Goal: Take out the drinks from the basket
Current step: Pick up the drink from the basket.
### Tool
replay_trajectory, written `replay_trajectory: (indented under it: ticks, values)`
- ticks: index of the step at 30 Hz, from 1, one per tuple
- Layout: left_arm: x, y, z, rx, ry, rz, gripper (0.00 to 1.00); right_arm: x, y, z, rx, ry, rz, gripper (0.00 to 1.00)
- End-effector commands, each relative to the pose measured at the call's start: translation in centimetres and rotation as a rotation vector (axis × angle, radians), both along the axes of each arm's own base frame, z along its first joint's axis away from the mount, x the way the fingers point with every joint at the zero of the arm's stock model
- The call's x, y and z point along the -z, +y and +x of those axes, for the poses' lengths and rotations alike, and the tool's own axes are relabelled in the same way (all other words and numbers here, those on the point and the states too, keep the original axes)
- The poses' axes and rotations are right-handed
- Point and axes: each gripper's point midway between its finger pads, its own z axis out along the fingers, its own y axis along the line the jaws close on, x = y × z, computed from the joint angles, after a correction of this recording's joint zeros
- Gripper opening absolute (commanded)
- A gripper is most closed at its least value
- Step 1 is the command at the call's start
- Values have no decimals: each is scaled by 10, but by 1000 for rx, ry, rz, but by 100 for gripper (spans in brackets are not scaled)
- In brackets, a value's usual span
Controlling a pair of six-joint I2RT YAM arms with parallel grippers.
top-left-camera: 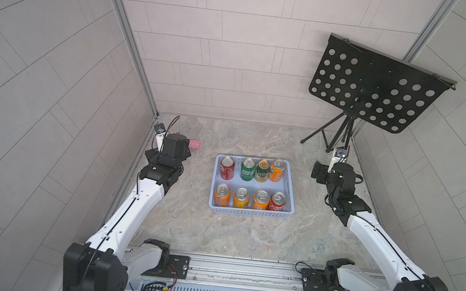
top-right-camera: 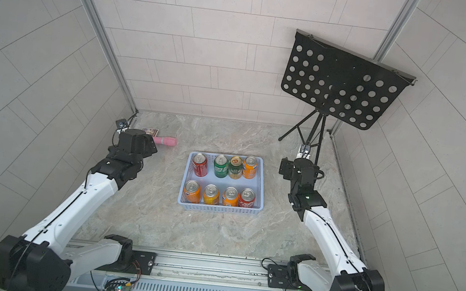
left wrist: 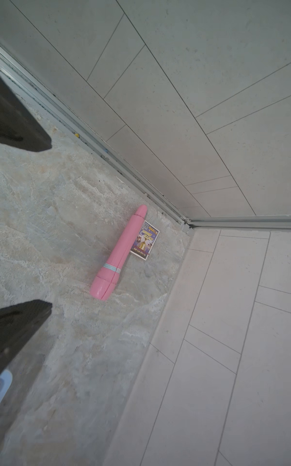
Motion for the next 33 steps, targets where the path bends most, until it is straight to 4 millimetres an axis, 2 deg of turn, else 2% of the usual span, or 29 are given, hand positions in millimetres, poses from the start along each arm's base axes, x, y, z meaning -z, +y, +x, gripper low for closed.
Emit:
replay_trajectory:
  ticks: [1, 2, 4, 8, 14, 17, 20, 25, 28, 33]
  values:
    - [-10, 3, -16, -2, 67, 29, 100, 8, 20, -10, -93, 113, 67, 92]
    - [-19, 5, -17, -1, 51, 38, 100, 5, 27, -12, -129, 125, 78, 89]
    - [-34, 6, -20, 4, 30, 21, 100, -2, 37, -14, -170, 123, 96, 89]
    - [-47, -24, -6, 164, 32, -95, 100, -12, 58, -18, -245, 126, 124, 89]
    - [-33, -86, 31, 433, 88, -298, 100, -8, 83, -24, -336, 198, 153, 89]
    - [-29, -120, 47, 579, 104, -392, 100, -8, 86, -27, -336, 219, 160, 89]
    - [-21, -144, 60, 653, 146, -462, 100, -5, 90, -32, -347, 258, 146, 91]
    - [3, -160, 68, 688, 227, -507, 100, 3, 97, -38, -370, 345, 120, 91]
    - [15, -162, 68, 698, 256, -511, 100, 5, 102, -41, -383, 361, 114, 92]
    - [23, -169, 64, 726, 273, -529, 100, 9, 109, -45, -398, 419, 107, 92]
